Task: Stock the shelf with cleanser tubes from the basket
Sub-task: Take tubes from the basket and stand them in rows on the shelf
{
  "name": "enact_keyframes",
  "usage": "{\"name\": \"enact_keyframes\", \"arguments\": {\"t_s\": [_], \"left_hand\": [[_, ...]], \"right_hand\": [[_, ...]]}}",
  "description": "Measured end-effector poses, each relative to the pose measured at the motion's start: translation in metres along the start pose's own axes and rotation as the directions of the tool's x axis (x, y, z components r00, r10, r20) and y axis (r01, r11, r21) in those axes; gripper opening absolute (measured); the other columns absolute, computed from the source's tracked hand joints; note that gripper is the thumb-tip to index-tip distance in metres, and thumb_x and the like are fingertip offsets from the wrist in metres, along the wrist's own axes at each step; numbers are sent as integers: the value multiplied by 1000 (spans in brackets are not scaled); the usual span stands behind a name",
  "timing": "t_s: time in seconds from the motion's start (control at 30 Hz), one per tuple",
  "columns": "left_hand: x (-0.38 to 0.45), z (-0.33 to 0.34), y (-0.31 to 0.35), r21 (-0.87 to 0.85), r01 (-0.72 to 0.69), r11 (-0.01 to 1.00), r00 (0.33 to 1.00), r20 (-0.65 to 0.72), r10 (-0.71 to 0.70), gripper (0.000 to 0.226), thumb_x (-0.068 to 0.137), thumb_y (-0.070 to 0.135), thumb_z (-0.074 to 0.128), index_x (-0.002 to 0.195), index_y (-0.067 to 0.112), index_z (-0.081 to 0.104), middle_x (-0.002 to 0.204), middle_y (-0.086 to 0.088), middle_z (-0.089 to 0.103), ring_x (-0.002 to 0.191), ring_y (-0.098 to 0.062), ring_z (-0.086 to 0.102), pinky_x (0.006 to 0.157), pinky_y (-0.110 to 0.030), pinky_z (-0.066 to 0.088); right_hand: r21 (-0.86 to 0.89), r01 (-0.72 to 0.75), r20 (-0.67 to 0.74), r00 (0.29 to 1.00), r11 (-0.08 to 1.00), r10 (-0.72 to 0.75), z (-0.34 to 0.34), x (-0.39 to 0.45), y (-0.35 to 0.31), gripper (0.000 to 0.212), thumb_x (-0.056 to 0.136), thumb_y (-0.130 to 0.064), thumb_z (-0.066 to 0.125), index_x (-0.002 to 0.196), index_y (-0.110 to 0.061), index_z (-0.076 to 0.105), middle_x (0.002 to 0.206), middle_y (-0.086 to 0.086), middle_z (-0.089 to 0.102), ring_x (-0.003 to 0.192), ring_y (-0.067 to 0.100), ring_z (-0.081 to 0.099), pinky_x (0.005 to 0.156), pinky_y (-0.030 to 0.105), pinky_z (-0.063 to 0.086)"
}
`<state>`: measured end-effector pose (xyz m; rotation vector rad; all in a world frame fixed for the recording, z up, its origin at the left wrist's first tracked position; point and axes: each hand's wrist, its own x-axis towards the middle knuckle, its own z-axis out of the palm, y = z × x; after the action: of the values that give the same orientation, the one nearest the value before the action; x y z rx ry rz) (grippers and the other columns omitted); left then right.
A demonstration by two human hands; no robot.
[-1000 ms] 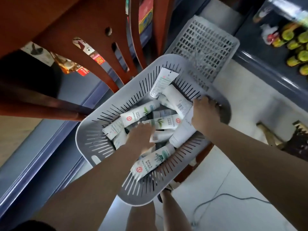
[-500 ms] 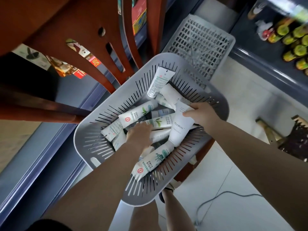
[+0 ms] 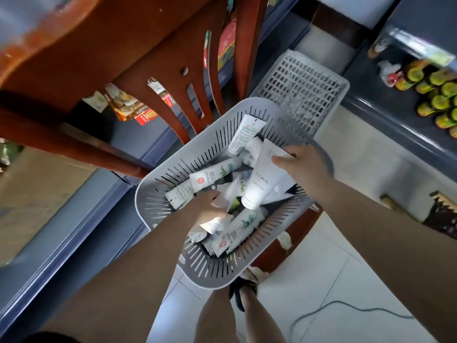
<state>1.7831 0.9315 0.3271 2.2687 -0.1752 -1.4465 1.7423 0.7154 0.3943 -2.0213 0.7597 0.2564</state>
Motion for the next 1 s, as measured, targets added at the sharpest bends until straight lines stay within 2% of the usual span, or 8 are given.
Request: {"name": "enact_keyframes", "arguments": {"t_s": [0.13, 0.2, 0.33, 0.53, 0.63, 0.8, 0.93, 1.0], "left_hand": [[-33, -26, 25, -241, -71, 968, 994, -93, 50, 39, 83, 14, 61, 121, 13, 52, 112, -5, 56, 100, -22, 51, 71, -25, 39], [-51, -41, 37, -344, -117, 932, 986, -153, 67, 46, 87, 13, 57, 131, 18, 45, 118, -3, 52, 99, -17, 45, 77, -25, 34], [-87, -69, 58, -479, -162, 863, 979, -188, 80, 54, 86, 15, 58, 134, 26, 35, 119, 2, 51, 92, -14, 50, 77, -22, 41], [-153, -105, 90, -504, -346, 791, 922, -340, 186, 69, 78, 15, 72, 137, 18, 37, 118, -4, 56, 106, -21, 56, 89, -35, 48], [-197, -122, 114, -481, -491, 726, 850, -446, 280, 67, 77, 41, 71, 134, 19, 43, 122, -1, 61, 107, -18, 60, 83, -32, 50], [-288, -162, 157, -292, -642, 709, 691, -621, 370, 70, 79, 72, 44, 128, 22, 50, 130, 2, 57, 117, -10, 54, 104, -34, 40], [-372, -193, 180, -239, -763, 600, 553, -722, 416, 32, 96, 41, 43, 115, 16, 50, 96, -6, 56, 92, 7, 58, 85, -12, 44], [-415, -208, 183, -212, -794, 570, 518, -726, 453, 40, 97, 32, 44, 126, 6, 45, 103, -31, 48, 97, -19, 55, 80, -29, 50]], "right_hand": [[157, -6, 56, 998, 988, -2, -6, -7, -31, 26, 87, -12, 61, 102, 8, 65, 89, 28, 62, 63, 13, 49, 53, 11, 38], [217, -14, 64, 998, 976, 0, -9, -11, -49, 19, 85, -8, 63, 95, 8, 65, 84, 21, 60, 75, 18, 53, 68, 26, 43], [253, 86, 81, 991, 964, -110, -26, -24, -87, 14, 82, -2, 63, 72, 5, 58, 68, 9, 48, 60, 13, 47, 56, 23, 36], [206, 269, 38, 959, 941, -282, -65, -49, -160, 11, 78, -7, 67, 78, 3, 66, 71, 12, 54, 69, 18, 50, 62, 27, 35], [190, 386, 12, 919, 903, -395, -88, -62, -203, 14, 76, -7, 70, 66, -14, 64, 65, 1, 56, 72, 17, 53, 65, 27, 36], [196, 562, -56, 824, 803, -563, -129, -108, -293, 22, 76, -9, 72, 69, 9, 63, 67, 18, 57, 69, 23, 53, 61, 33, 35], [243, 701, -128, 709, 671, -694, -158, -151, -367, 28, 75, -12, 73, 83, 13, 64, 73, 16, 56, 71, 21, 52, 61, 31, 35], [265, 755, -144, 645, 599, -750, -172, -176, -400, 25, 74, -9, 72, 78, 13, 62, 70, 12, 52, 68, 17, 47, 60, 27, 30]]}}
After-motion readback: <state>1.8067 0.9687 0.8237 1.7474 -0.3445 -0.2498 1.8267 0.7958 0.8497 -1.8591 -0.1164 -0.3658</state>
